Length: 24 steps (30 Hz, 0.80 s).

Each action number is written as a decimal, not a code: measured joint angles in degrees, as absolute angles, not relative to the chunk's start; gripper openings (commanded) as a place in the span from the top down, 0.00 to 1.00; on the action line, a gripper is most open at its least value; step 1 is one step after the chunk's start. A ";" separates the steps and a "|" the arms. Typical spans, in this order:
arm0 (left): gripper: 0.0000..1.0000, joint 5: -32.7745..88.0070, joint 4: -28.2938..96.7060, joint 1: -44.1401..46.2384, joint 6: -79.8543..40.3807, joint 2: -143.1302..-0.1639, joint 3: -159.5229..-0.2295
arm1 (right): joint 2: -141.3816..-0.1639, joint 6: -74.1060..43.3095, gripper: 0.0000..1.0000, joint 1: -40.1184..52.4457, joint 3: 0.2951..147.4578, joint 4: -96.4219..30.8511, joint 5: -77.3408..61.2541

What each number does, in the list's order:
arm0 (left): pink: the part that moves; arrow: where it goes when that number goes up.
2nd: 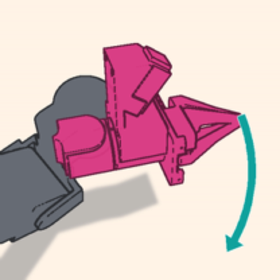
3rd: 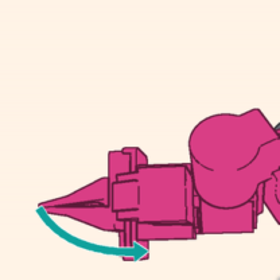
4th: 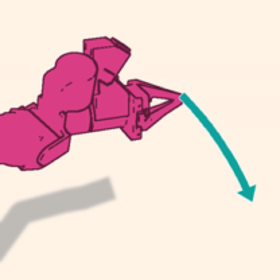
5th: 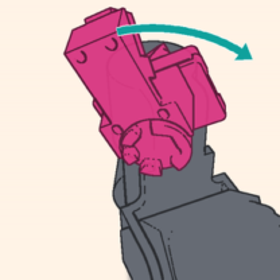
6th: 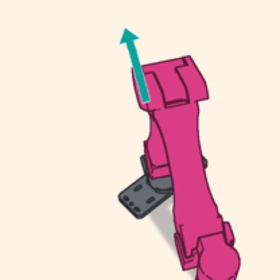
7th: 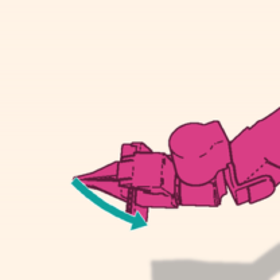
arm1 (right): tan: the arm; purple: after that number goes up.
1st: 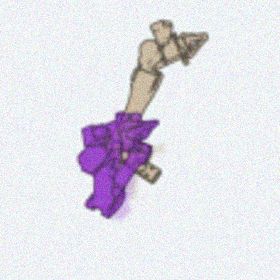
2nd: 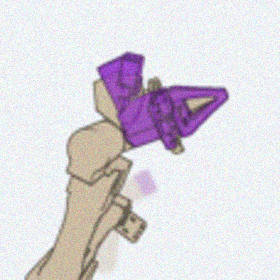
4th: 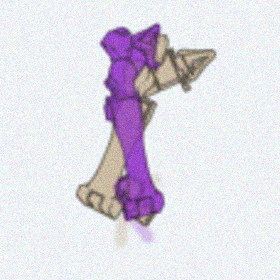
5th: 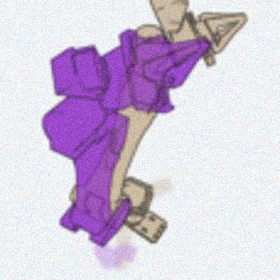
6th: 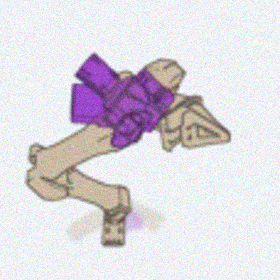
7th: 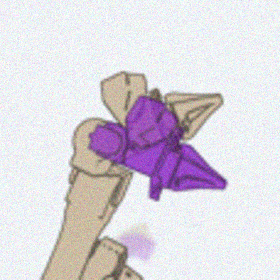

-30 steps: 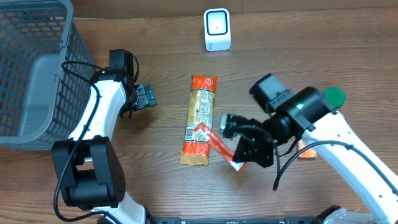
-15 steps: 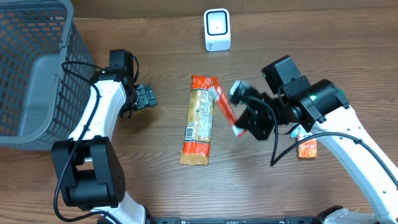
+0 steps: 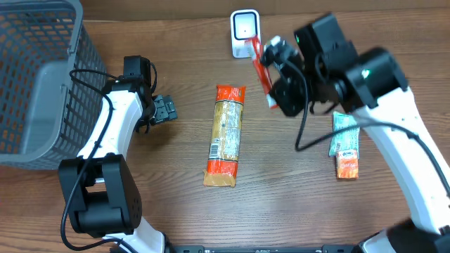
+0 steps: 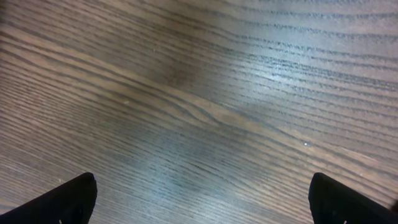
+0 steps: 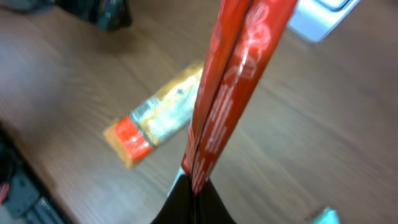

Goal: Scan the item barcode
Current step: 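Lift the red strip and carry it up to the white scanner, then hold the red strip in front of the white scanner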

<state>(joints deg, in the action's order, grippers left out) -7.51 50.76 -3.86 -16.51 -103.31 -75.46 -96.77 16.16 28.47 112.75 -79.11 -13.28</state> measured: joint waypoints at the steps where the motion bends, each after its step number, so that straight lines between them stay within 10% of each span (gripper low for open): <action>1: 0.00 -7.49 50.78 -3.86 -16.51 -103.31 -75.46 | -98.43 16.49 0.97 28.47 116.16 -80.97 -12.27; 24: 0.00 -7.51 50.78 -3.86 -16.51 -103.31 -75.46 | -128.42 34.04 0.97 28.49 125.47 -56.69 18.02</action>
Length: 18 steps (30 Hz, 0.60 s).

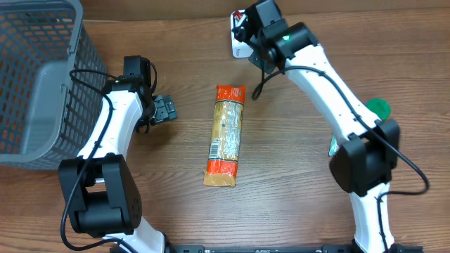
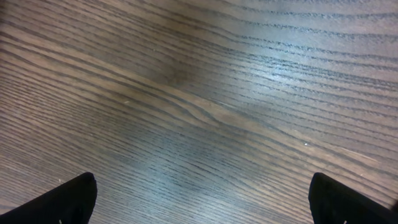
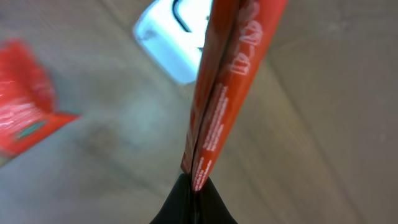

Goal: Scan the item barcode
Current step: 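Hold the red strip in front of the white scanner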

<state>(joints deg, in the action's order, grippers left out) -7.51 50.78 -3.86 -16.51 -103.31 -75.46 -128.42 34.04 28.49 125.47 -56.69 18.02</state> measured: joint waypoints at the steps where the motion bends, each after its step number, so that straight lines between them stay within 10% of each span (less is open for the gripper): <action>1: 0.00 -7.51 50.81 -3.86 -16.51 -103.31 -75.46 | -129.32 34.59 0.97 28.49 125.49 -55.33 19.20; 18: 0.00 -7.51 50.81 -3.86 -16.51 -103.31 -75.46 | -141.71 38.04 0.96 28.47 125.49 -30.85 41.80</action>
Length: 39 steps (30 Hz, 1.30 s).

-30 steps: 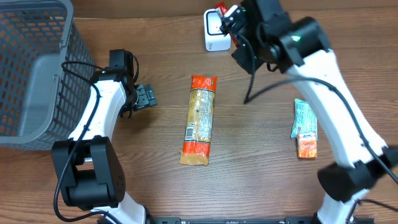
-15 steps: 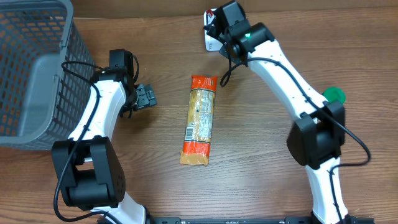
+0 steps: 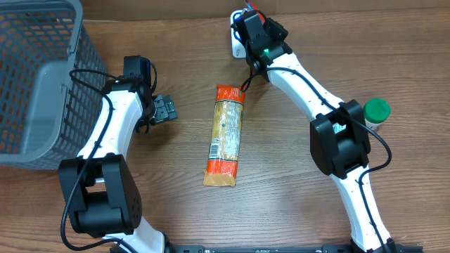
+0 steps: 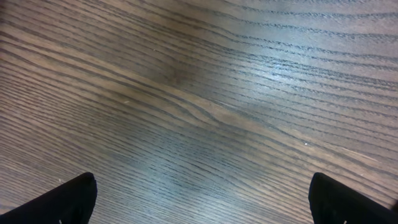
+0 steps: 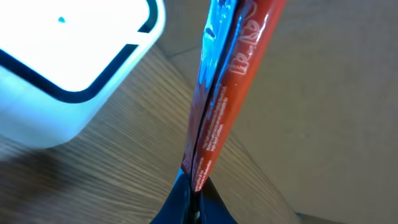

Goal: Scan the item barcode
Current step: 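Hold the red strip in front of the white scanner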

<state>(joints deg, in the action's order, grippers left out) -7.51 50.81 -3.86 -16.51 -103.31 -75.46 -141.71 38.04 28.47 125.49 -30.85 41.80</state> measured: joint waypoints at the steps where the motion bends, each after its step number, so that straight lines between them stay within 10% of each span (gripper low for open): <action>1: 0.00 -7.51 50.78 -3.86 -16.51 -103.31 -75.46 | -141.86 38.09 0.96 28.47 125.49 -30.87 42.24; 39: 0.00 -7.51 50.78 -3.86 -16.51 -103.31 -75.46 | -146.17 42.00 0.96 31.62 125.47 -33.89 46.74</action>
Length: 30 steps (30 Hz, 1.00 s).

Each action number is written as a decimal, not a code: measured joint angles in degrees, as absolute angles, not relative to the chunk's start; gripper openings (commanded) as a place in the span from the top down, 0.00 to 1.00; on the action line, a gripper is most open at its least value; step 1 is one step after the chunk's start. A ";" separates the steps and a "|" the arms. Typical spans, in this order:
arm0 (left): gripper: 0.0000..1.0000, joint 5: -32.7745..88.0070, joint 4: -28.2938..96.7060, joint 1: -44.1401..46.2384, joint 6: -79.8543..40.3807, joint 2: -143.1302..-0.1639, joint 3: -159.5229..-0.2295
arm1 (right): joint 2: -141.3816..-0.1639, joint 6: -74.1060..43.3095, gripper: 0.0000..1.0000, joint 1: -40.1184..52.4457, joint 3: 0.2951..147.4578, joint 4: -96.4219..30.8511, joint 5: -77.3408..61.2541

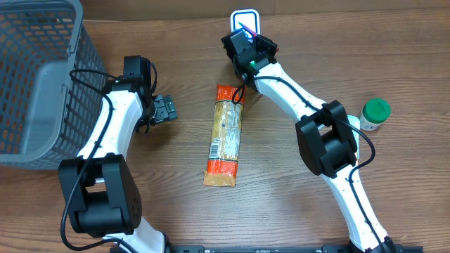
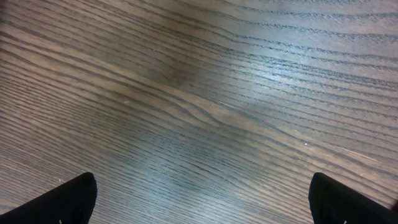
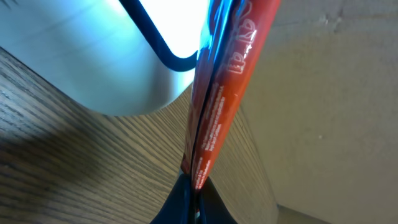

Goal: Scan the item barcode
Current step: 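Hold the red strip in front of the white scanner, then carry the red strip right and lower it onto the wipes pack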

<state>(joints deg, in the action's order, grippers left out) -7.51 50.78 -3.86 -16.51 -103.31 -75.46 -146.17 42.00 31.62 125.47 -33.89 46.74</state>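
Note:
A slim red packet stands edge-on in my right gripper, which is shut on its lower end. The packet is close in front of the lit face of the white scanner. Overhead, the scanner stands at the table's back edge with my right gripper just before it; only the packet's tip shows there. My left gripper rests open over bare wood at the left, with both dark fingertips at the frame's lower corners and nothing between them.
A grey wire basket fills the far left. A long orange-and-yellow packet lies in the middle of the table. At the right stands a small green-capped bottle.
My right gripper has shifted slightly left and nearer the scanner. The scanner's lit face now fills more of the right wrist view behind the red packet. The left arm is unchanged.
My right gripper first held the red packet above the table right of centre. Then it was at the back by the scanner, then closer with the packet lit blue, and now right against the scanner's face. The left gripper stayed open and still.

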 measured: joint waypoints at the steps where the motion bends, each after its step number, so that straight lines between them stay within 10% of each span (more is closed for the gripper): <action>1: 0.00 -7.51 50.81 -3.86 -16.51 -103.31 -75.46 | -146.17 42.00 0.97 31.64 125.47 -34.02 46.70; 12: 0.00 -7.51 50.81 -3.86 -16.51 -103.31 -75.46 | -145.21 33.71 0.97 31.64 124.95 -37.71 48.21; 30: 0.00 -7.51 50.81 -3.86 -16.51 -103.31 -75.46 | -104.22 -0.62 0.96 24.91 124.73 -85.65 17.65</action>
